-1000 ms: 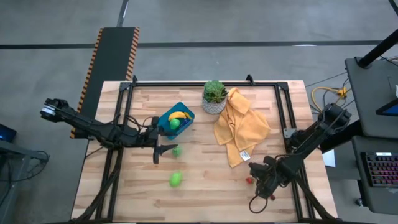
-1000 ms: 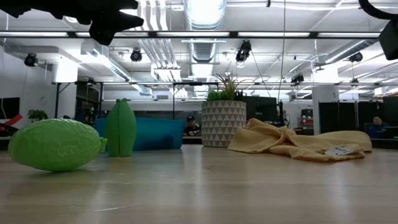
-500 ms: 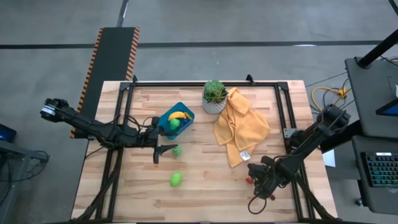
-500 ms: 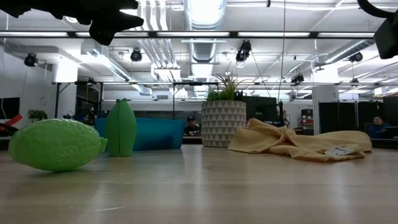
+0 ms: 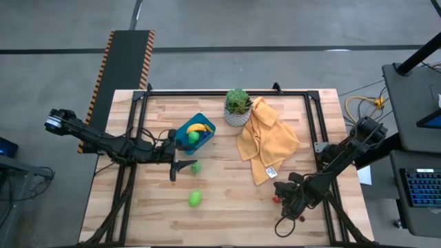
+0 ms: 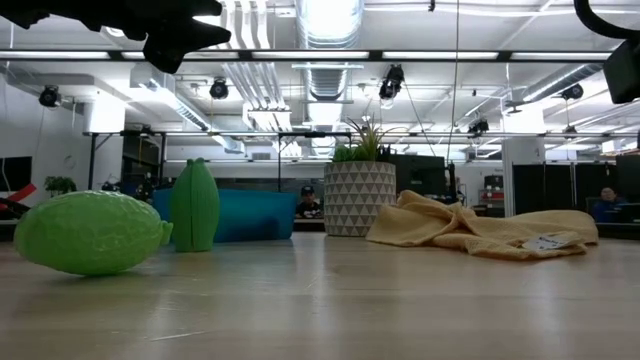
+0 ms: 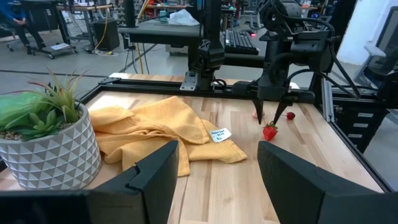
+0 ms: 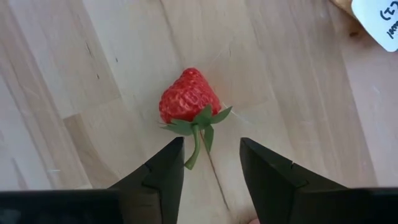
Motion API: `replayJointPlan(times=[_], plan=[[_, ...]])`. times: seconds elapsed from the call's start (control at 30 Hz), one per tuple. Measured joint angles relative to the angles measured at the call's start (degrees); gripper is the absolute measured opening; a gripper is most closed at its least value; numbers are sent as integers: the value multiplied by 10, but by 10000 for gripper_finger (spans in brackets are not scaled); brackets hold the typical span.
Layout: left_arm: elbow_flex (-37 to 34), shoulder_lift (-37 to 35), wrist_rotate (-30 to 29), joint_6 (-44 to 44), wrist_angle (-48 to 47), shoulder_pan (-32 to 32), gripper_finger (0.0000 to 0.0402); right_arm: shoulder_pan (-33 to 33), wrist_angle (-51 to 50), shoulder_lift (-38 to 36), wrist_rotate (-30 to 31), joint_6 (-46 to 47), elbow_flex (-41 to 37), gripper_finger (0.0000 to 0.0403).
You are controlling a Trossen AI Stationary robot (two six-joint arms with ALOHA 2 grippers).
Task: Pick and placing Produce into tupperware
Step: Put the red strawberry into the blue bin
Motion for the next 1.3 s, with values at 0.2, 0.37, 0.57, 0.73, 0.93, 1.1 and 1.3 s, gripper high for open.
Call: replayJointPlan(times=[0.2,0.37,0.57,0.73,0.93,1.1,1.3], plan=[[0,0,0,0,0,0,206,0,0,0,0,-5,0,113],[0,0,0,0,0,0,206,0,0,0,0,-7,0,80],[0,0,0,0,0,0,206,0,0,0,0,-9,0,45],[-1,0,0,0,1,0,206,0,1,0,0,-24,0,20],[-2,0,0,0,1,0,206,0,2,0,-5,-44,0,10],[-2,0,0,0,0,0,206,0,5,0,-5,-45,0,10],[-2,0,0,0,0,0,206,0,41,0,26,-66,4,9]])
